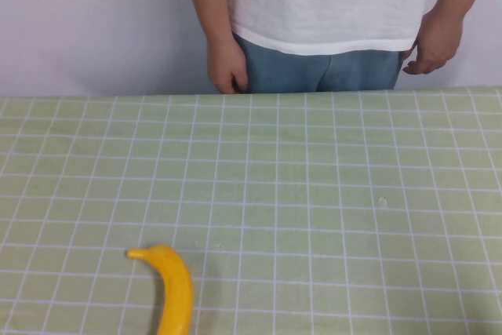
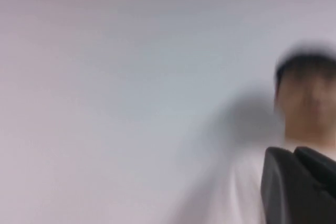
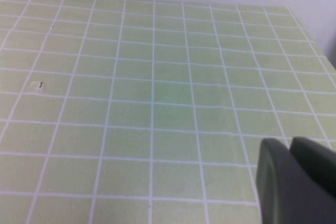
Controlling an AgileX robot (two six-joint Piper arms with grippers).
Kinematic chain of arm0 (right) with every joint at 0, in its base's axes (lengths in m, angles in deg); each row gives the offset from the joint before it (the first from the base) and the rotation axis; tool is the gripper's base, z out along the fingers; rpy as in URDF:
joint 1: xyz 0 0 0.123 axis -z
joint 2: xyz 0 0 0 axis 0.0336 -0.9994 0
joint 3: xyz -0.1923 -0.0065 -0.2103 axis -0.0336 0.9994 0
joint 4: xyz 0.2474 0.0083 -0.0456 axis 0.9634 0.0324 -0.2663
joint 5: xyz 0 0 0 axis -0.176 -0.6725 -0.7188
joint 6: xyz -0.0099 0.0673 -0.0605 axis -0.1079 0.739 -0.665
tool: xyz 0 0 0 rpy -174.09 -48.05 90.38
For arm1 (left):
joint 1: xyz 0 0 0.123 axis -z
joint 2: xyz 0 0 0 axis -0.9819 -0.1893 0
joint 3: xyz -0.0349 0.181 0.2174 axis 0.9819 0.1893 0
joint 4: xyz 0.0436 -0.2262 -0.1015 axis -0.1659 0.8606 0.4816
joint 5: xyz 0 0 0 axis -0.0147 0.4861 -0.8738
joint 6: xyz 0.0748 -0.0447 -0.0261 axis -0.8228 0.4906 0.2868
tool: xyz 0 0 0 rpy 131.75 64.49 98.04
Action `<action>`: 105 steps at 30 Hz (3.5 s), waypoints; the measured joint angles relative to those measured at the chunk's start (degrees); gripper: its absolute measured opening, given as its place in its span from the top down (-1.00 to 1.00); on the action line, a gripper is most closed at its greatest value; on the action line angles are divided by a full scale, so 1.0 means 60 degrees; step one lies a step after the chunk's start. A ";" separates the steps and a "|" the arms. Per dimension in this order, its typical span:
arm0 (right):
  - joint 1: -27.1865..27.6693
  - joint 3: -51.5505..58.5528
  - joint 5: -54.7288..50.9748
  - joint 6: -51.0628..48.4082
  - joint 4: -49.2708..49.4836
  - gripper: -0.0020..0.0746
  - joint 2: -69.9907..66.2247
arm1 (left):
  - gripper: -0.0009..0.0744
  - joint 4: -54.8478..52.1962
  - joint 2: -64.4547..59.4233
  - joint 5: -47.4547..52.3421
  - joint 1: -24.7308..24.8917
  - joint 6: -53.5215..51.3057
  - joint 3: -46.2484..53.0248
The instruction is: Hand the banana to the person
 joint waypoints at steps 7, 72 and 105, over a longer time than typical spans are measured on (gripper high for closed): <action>0.0000 0.0000 0.0000 0.0000 0.0000 0.97 0.0000 | 0.99 0.0762 -0.2693 0.5890 0.0000 0.0018 -0.1739; 0.0000 0.0000 0.0000 0.0000 0.0000 0.97 0.0000 | -0.56 0.1331 -1.4176 0.9824 0.5170 0.2952 -0.1967; 0.0000 0.0000 0.0000 0.0000 0.0000 0.97 0.0000 | 0.27 -0.4394 -1.0297 1.1036 0.5170 0.1052 -0.3093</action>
